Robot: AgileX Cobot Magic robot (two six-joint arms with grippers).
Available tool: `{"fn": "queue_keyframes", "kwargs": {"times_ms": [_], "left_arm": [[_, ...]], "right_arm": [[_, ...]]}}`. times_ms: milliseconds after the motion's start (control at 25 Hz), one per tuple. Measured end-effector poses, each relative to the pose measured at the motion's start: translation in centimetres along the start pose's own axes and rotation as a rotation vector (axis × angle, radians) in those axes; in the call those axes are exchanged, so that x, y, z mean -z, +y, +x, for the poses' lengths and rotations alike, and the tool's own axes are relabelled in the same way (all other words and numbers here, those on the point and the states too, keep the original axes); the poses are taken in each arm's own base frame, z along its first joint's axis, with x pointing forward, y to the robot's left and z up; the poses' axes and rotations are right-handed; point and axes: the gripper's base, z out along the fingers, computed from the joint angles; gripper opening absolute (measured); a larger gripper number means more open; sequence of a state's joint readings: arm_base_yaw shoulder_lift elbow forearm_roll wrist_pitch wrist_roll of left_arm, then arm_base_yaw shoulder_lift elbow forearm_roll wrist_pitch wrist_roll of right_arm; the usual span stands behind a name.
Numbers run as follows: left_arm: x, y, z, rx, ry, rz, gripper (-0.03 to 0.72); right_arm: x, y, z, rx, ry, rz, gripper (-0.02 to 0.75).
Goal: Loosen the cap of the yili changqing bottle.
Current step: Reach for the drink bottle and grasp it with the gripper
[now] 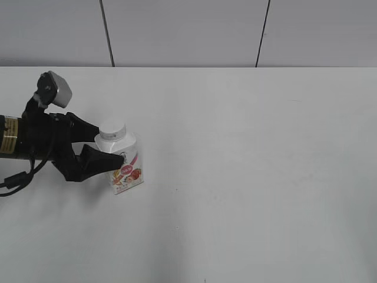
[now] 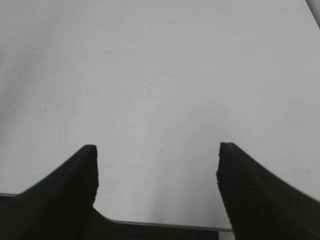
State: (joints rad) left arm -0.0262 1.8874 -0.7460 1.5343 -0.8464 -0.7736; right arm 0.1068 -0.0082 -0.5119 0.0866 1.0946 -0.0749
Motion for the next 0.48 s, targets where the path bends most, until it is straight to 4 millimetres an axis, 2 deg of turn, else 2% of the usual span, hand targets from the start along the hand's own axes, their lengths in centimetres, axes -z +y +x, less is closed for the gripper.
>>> {"fn": "queue_keyframes", "kwargs": {"times_ms": [120, 360, 480], "left_arm": [[0.00, -0.01, -0.01, 0.000, -0.002, 0.001, 0.578], [0.01, -0.45, -0.08, -0.025, -0.009, 0.049, 0.452], [0.00, -0.54, -0.09, -0.032, -0.013, 0.060, 0.439]], "right_arm": [[0.00, 0.00, 0.00, 0.000, 0.000, 0.000, 0.586], [0.00, 0.00, 0.00, 0.000, 0.000, 0.000, 0.586], [0.00, 0.00, 0.00, 0.000, 0.000, 0.000, 0.586]]}}
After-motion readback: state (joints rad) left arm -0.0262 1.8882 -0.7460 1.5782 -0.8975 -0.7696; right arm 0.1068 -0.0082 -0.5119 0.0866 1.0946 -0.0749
